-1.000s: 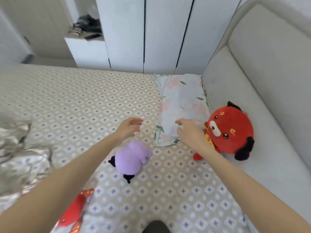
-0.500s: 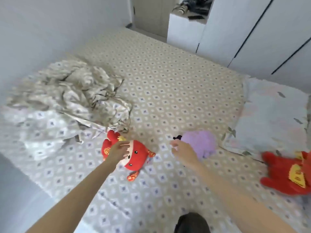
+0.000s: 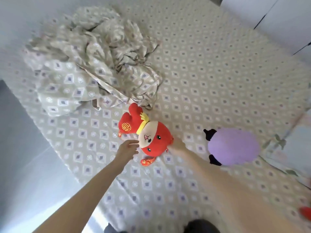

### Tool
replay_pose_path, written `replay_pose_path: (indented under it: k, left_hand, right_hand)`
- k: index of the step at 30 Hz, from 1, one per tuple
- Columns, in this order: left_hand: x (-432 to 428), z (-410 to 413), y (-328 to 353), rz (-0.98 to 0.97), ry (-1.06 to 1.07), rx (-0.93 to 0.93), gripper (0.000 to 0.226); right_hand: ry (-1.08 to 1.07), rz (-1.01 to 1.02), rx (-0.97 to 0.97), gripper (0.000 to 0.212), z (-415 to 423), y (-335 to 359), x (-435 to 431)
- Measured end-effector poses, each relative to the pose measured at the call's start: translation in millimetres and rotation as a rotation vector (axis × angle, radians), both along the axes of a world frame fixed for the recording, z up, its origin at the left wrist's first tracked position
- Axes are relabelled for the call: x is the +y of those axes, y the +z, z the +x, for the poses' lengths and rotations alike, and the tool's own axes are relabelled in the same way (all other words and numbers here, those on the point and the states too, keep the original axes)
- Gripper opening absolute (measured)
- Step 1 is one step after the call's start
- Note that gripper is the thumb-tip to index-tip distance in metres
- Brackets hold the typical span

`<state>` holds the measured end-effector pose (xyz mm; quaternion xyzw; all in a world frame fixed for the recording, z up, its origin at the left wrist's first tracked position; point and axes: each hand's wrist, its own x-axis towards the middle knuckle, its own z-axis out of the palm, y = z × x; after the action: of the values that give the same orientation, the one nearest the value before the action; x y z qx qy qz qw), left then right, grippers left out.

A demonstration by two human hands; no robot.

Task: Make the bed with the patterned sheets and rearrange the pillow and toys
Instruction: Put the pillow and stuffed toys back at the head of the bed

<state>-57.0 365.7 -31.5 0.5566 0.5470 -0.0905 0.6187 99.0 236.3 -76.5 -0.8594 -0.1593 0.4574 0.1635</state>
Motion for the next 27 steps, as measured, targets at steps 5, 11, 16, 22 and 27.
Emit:
replay_pose_path:
  k: [5,11,16,22,27]
  left_hand:
    - [7.7,1.4,-4.7,0.072,-0.097,-0.038,0.025]
    - [9.3,10.7,21.5,0.278,-0.317,-0.042,0.043]
    - [4.0,47.7,64.7,0.429,-0.507,-0.222,0.04]
    - [-17.2,96.3,98.5,0.542,-1.073,-0.191,0.11]
    - [-61.7,148.8,142.6,0.666,-1.153,-0.225,0.13]
  right_hand:
    - [-0.106,0.027,0.006,0.023,-4.2,-12.0,1.3]
    - [-0.044,0.243,0.015,0.024,-8.0,26.0,-5.9]
    - [0.014,0.305,-0.101,0.015,23.4,91.1,-14.0]
    - [0.05,0.288,-0.28,0.013,77.8,177.1,-60.7]
    - [-0.13,0.401,-0.43,0.017,111.6,248.8,-114.1]
